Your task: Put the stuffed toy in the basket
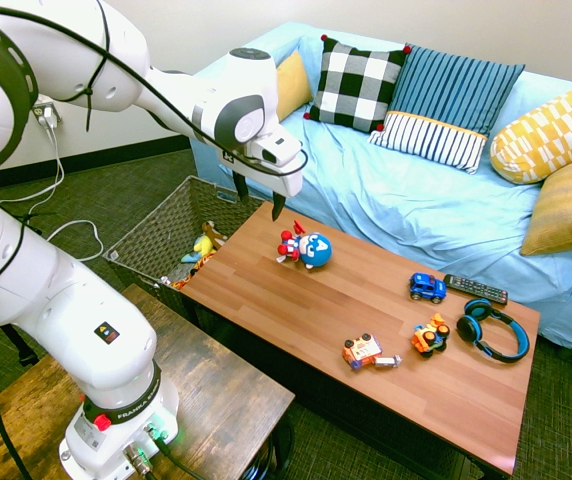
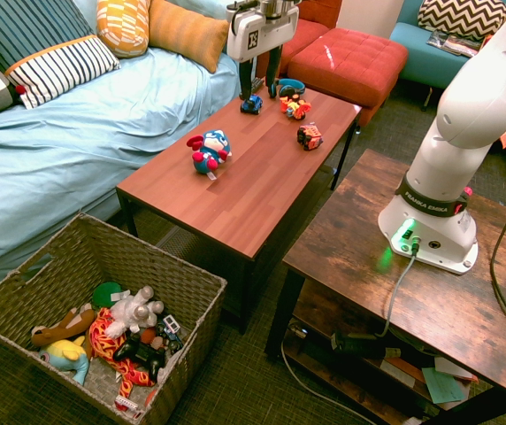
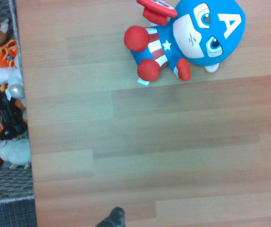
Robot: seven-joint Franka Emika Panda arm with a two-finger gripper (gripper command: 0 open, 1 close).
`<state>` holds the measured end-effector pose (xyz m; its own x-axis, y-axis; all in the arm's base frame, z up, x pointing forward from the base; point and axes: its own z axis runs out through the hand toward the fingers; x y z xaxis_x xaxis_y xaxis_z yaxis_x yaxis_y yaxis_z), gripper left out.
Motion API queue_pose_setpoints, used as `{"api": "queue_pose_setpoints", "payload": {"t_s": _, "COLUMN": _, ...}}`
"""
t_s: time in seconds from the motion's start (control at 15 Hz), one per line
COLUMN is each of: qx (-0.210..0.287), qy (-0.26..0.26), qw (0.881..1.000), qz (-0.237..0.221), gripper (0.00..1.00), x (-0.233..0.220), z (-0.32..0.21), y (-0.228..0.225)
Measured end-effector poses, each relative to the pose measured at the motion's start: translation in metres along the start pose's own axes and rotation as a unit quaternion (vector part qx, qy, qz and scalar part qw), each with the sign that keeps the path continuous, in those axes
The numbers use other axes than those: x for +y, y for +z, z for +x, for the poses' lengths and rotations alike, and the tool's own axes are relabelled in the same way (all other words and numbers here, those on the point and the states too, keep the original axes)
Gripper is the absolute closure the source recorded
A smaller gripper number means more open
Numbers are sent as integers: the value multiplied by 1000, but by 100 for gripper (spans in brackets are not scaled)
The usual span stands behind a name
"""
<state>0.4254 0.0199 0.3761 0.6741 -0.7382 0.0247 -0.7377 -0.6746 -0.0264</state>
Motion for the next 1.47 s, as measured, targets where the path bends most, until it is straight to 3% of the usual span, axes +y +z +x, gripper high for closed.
{"api": "queue_pose_setpoints", "payload": {"t_s": 0.2, "qx": 0, "qy": 9, "qw": 1000, "qz": 0, "gripper": 0, "x": -4, "z": 1, "y": 4}}
{"api": "queue_pose_setpoints", "payload": {"t_s": 0.47, "qx": 2, "qy": 94, "qw": 996, "qz": 9, "gripper": 0, "x": -32, "z": 8, "y": 37}}
{"api": "queue_pose_setpoints", "payload": {"t_s": 0.87, "qx": 0, "qy": 248, "qw": 969, "qz": 3, "gripper": 0, "x": -80, "z": 43, "y": 101}}
{"api": "queue_pose_setpoints", "payload": {"t_s": 1.47, "qx": 1, "qy": 353, "qw": 936, "qz": -11, "gripper": 0, "x": -90, "z": 112, "y": 176}}
